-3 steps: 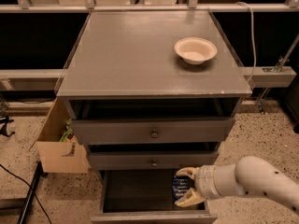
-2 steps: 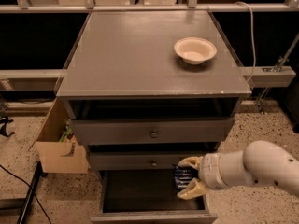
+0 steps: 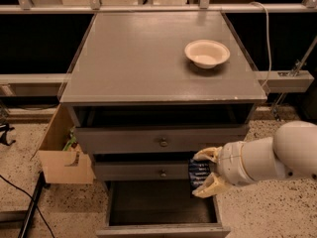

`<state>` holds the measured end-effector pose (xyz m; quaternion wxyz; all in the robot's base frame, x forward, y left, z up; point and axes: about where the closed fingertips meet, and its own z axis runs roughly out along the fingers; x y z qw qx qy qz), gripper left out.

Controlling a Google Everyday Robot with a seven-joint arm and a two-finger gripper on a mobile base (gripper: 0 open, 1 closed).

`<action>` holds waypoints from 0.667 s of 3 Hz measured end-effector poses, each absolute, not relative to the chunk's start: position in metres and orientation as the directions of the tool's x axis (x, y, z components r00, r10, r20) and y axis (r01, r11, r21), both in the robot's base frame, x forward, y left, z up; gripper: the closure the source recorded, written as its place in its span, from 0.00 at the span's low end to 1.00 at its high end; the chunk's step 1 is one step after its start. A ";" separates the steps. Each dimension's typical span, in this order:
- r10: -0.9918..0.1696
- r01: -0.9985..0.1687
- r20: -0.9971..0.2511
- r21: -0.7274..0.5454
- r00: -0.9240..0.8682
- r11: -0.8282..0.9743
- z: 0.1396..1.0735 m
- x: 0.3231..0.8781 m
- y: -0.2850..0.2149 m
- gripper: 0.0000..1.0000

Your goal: Pick rxbar blueberry from bottom drawer and place on counter

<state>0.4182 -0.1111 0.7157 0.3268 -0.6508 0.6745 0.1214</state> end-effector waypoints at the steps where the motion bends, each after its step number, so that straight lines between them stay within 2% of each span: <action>1: -0.802 -0.953 -0.592 -0.280 0.078 0.115 0.760 0.428 -0.107 1.00; 2: -0.800 -0.945 -0.596 -0.296 0.070 0.138 0.826 0.458 -0.108 1.00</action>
Offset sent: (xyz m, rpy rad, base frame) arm 0.0601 0.0027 0.1670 0.0068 -0.0599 -0.0314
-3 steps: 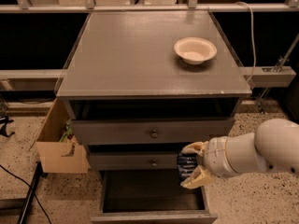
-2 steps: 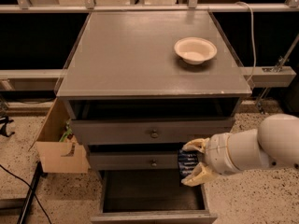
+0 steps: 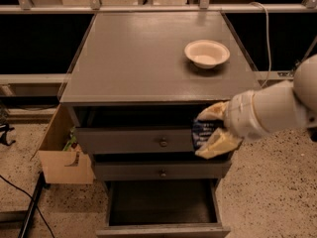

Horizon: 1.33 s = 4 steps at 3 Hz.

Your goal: Pick rxbar blueberry from bottom drawer and place on counter

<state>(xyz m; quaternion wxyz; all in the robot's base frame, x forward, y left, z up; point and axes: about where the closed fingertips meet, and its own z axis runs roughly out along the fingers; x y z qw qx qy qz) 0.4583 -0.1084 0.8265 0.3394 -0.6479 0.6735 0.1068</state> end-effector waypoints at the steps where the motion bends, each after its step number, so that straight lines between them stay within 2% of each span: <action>1: -0.786 -0.944 -0.615 -0.291 0.058 0.158 0.863 0.494 -0.096 1.00; 2: -0.751 -0.943 -0.658 -0.282 0.055 0.178 0.892 0.561 -0.059 1.00; 4: -0.709 -0.946 -0.704 -0.254 0.039 0.200 0.900 0.654 0.015 1.00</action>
Offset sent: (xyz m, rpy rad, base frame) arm 0.1518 0.0796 0.0915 0.1253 0.0056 -0.0065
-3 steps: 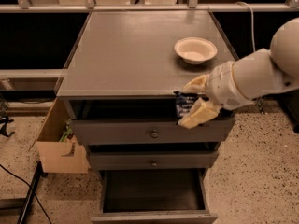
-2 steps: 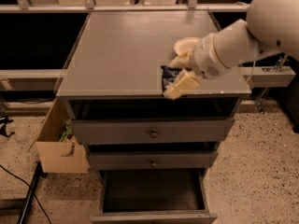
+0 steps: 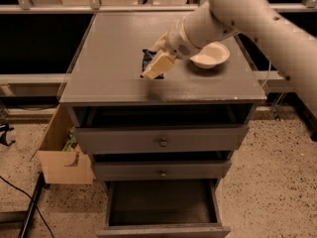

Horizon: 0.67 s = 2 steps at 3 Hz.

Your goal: Pick rxbar blueberry from bottom drawer and place on counter

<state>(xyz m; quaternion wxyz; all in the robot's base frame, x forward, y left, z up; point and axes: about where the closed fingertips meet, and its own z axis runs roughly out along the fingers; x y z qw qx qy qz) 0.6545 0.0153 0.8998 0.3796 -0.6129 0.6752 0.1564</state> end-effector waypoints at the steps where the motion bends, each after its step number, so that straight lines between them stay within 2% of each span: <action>1: -0.699 -0.950 -0.715 -0.219 0.001 0.223 0.887 0.678 0.032 1.00; 2: -0.690 -0.954 -0.722 -0.164 -0.057 0.250 0.863 0.688 0.034 1.00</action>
Offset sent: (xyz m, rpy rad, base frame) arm 0.0475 0.0153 -0.0622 0.0418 0.1504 -0.0894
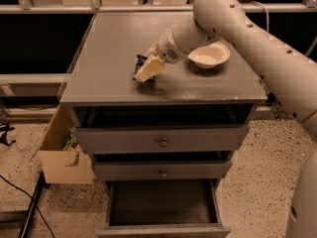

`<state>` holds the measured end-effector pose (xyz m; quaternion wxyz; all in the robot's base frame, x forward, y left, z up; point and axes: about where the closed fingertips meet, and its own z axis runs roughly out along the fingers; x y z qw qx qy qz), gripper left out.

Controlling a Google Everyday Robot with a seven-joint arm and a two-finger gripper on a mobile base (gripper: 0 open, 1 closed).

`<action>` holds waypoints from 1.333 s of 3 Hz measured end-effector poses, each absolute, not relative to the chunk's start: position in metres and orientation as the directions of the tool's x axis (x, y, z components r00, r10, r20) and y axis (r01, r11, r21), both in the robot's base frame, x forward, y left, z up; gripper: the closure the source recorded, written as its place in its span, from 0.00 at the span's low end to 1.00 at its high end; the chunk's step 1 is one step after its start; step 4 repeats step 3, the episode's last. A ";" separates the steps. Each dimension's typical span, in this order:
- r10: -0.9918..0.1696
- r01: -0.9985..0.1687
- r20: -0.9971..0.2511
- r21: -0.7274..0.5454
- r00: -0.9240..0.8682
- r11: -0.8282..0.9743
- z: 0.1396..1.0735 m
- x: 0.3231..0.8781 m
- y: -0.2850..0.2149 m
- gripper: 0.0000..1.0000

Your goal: Pick rxbar blueberry from bottom drawer and place on counter

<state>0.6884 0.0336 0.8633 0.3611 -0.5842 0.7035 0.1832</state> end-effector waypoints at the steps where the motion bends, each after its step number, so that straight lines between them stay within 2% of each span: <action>1: -0.682 -0.957 -0.723 -0.112 -0.107 0.269 0.839 0.694 0.034 1.00; 2: -0.675 -0.958 -0.725 -0.076 -0.138 0.277 0.823 0.696 0.035 0.96; 3: -0.675 -0.958 -0.725 -0.076 -0.138 0.277 0.823 0.696 0.035 0.73; 4: -0.675 -0.958 -0.725 -0.076 -0.138 0.277 0.823 0.696 0.035 0.73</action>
Offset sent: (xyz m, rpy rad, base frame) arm 0.0118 -0.0027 -0.0563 0.0286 0.1241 -0.0444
